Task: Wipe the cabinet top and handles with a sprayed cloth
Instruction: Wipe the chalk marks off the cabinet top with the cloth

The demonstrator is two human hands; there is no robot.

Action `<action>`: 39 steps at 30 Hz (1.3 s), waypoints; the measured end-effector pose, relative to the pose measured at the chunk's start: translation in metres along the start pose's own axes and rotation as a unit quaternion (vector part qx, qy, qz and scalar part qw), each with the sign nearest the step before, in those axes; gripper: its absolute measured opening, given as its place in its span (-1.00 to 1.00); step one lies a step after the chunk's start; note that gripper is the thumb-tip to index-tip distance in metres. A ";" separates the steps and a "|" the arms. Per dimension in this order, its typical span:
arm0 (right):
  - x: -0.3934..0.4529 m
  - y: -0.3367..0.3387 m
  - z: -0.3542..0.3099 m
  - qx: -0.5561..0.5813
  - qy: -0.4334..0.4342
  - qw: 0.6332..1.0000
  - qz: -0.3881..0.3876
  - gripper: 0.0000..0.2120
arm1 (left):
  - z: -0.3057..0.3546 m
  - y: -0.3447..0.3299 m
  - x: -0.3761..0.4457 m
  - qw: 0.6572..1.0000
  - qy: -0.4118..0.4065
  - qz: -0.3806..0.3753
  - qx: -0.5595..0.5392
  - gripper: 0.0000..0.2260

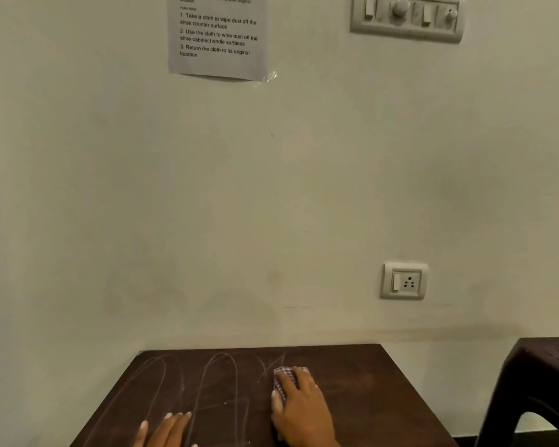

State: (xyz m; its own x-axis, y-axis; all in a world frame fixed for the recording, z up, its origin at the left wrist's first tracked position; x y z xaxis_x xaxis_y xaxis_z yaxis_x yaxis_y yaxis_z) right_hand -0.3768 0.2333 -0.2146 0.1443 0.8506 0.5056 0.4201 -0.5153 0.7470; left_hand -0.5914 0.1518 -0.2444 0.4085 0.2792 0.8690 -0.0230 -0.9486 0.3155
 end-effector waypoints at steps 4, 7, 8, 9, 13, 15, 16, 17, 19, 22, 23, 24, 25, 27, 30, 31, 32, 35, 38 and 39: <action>0.005 -0.014 0.013 0.001 -0.011 0.999 -0.051 -0.43 | -0.003 -0.001 0.010 0.986 0.126 -0.069 -0.084 -0.38; 0.001 -0.024 -0.009 -0.003 0.000 0.998 -0.062 -0.48 | -0.021 -0.002 0.010 0.948 0.268 -0.096 -0.141 -0.32; 0.000 -0.028 -0.019 0.006 0.010 0.998 -0.066 -0.48 | -0.022 0.002 0.013 0.947 0.270 -0.102 -0.141 -0.36; -0.003 -0.033 -0.027 0.012 0.022 0.997 -0.074 -0.48 | -0.023 0.004 0.015 0.945 0.265 -0.117 -0.152 -0.44; -0.001 -0.036 -0.030 0.027 0.046 0.995 -0.085 -0.48 | -0.023 0.003 0.006 0.919 0.288 -0.194 -0.186 -0.54; 0.007 -0.033 -0.014 0.018 0.044 0.995 -0.084 -0.49 | -0.024 0.006 0.002 0.914 0.296 -0.205 -0.186 -0.53; 0.012 -0.030 -0.003 0.010 0.034 0.996 -0.078 -0.49 | -0.024 0.006 0.001 0.913 0.297 -0.208 -0.188 -0.52; 0.017 -0.028 0.009 0.001 0.019 0.997 -0.073 -0.49 | -0.024 0.006 0.001 0.911 0.298 -0.209 -0.194 -0.52; 0.026 -0.026 0.025 -0.015 -0.007 0.997 -0.070 -0.48 | -0.023 0.009 0.003 0.912 0.298 -0.206 -0.193 -0.53; 0.032 -0.034 0.023 -0.027 -0.021 0.997 -0.071 -0.47 | -0.020 0.012 0.006 0.919 0.290 -0.190 -0.189 -0.54; 0.033 -0.038 0.015 -0.024 -0.018 0.997 -0.071 -0.47 | -0.020 0.014 0.008 0.921 0.288 -0.185 -0.188 -0.54; 0.032 -0.044 0.005 -0.017 -0.010 0.997 -0.076 -0.47 | -0.020 0.015 0.008 0.922 0.287 -0.181 -0.188 -0.54; 0.031 -0.050 -0.007 -0.009 0.002 0.996 -0.085 -0.47 | -0.020 0.016 0.008 0.920 0.290 -0.180 -0.191 -0.55; 0.029 -0.060 -0.028 0.005 0.029 0.995 -0.100 -0.47 | -0.020 0.017 0.007 0.919 0.294 -0.174 -0.195 -0.54; 0.030 -0.063 -0.035 0.027 0.051 0.992 -0.109 -0.48 | -0.021 0.019 0.008 0.918 0.297 -0.165 -0.204 -0.54; 0.033 -0.062 -0.030 0.029 0.054 0.992 -0.111 -0.49 | -0.021 0.020 0.008 0.918 0.298 -0.164 -0.206 -0.54; 0.038 -0.059 -0.020 0.024 0.050 0.992 -0.109 -0.49 | -0.021 0.019 0.008 0.917 0.299 -0.163 -0.208 -0.54; 0.053 -0.049 0.016 -0.007 0.010 0.996 -0.088 -0.49 | -0.019 0.018 0.007 0.917 0.300 -0.165 -0.207 -0.53; 0.061 -0.052 0.027 -0.036 -0.011 0.995 -0.089 -0.47 | -0.018 0.017 0.008 0.917 0.297 -0.171 -0.204 -0.54; 0.061 -0.054 0.022 -0.039 -0.010 0.995 -0.088 -0.47 | -0.018 0.017 0.008 0.918 0.296 -0.171 -0.202 -0.55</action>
State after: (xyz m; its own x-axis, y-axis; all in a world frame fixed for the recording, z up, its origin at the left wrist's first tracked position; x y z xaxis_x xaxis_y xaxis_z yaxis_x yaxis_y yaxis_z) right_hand -0.3710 0.3158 -0.2338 0.0932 0.9304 0.3546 0.3707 -0.3630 0.8549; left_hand -0.6050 0.1406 -0.2253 -0.1089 0.6956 0.7102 -0.3706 -0.6913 0.6203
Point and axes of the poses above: each hand's wrist, its own x-axis towards the middle knuckle, its own y-axis out of the back of the hand, z = x × y, the point moved 9 cm from there along x, towards the middle knuckle, and after that the axes turned 13 degrees about z, right-handed, at the moved point
